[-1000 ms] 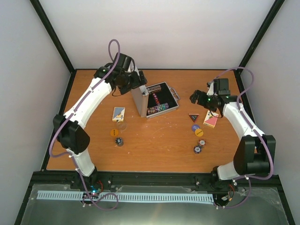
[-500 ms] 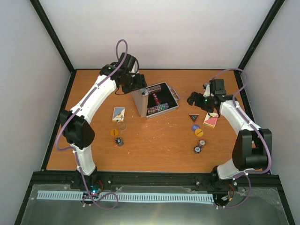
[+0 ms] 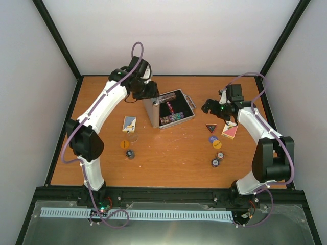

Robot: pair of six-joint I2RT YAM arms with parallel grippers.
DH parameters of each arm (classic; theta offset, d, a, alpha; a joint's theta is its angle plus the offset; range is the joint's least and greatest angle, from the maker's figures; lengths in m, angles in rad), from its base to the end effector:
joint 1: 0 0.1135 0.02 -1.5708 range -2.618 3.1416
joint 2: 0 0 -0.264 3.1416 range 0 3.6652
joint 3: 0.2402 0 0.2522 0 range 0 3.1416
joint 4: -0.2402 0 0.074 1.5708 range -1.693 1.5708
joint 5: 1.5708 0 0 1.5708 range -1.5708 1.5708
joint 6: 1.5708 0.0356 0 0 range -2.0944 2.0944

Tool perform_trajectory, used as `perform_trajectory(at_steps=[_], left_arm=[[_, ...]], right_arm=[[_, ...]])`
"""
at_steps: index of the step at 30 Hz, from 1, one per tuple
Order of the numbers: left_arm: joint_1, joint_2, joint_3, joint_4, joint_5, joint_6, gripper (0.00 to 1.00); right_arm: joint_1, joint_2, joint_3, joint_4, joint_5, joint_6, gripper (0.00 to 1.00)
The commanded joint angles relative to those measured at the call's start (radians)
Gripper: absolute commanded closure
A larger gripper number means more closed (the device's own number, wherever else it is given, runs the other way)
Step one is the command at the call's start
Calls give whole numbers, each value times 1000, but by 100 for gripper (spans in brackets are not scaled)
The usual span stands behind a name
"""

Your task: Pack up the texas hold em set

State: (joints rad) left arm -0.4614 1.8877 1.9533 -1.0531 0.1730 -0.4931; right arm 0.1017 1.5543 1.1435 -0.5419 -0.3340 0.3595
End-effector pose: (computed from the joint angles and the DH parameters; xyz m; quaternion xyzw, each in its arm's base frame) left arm 0.3580 -0.1848 0.3492 0.0097 0.9545 -0.2051 0.2164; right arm 0.3237 0.0448 0.2469 0.0706 0.9381 0.2227 0.2558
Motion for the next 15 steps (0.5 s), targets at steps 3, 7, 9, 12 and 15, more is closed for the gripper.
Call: perform_trajectory(at_steps=[3,7,9,12,15], left_arm=[[-11,-48,-26,-4,103,223,46],[-11,-64,-52,7,164,307,48],[-11,-65,-60,11,197,344,48],[-11,-88,-75,34,230,387,49],[-11,-114,-83,48,234,420,47]], right_arm=[[12,-8,23,-3,3,-12,2],[12,-13,24,-5,14,-17,3],[12,-14,25,-6,10,-17,4],[12,-18,25,-7,10,-17,4],[12,-21,23,-7,10,-14,4]])
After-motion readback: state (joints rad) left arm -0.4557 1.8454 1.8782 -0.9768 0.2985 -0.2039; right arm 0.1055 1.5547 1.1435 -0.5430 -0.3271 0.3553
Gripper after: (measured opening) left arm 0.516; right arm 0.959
